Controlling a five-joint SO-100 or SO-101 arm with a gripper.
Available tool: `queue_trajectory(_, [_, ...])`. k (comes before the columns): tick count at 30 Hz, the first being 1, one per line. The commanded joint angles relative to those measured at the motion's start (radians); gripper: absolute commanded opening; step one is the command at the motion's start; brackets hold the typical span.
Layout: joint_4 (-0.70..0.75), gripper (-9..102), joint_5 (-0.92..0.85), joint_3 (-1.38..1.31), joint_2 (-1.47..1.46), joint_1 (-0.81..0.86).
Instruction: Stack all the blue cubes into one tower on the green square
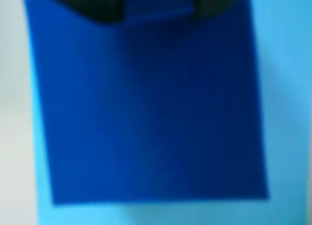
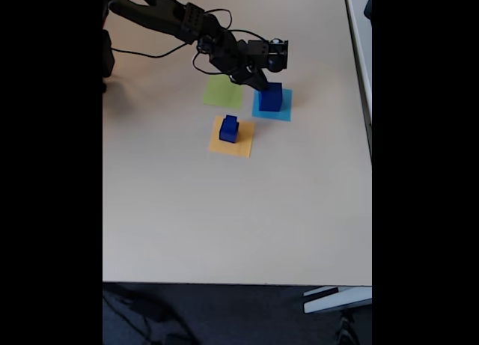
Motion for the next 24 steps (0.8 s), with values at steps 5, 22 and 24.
queue_trajectory(5, [0.114, 2, -0.064, -0.12, 0.129, 0.032])
queue_trajectory(22, [0.227, 3, 0.023, -0.052, 0.307, 0.132])
queue_trajectory(24, [0.224, 3, 0.031, -0.026, 0.322, 0.147])
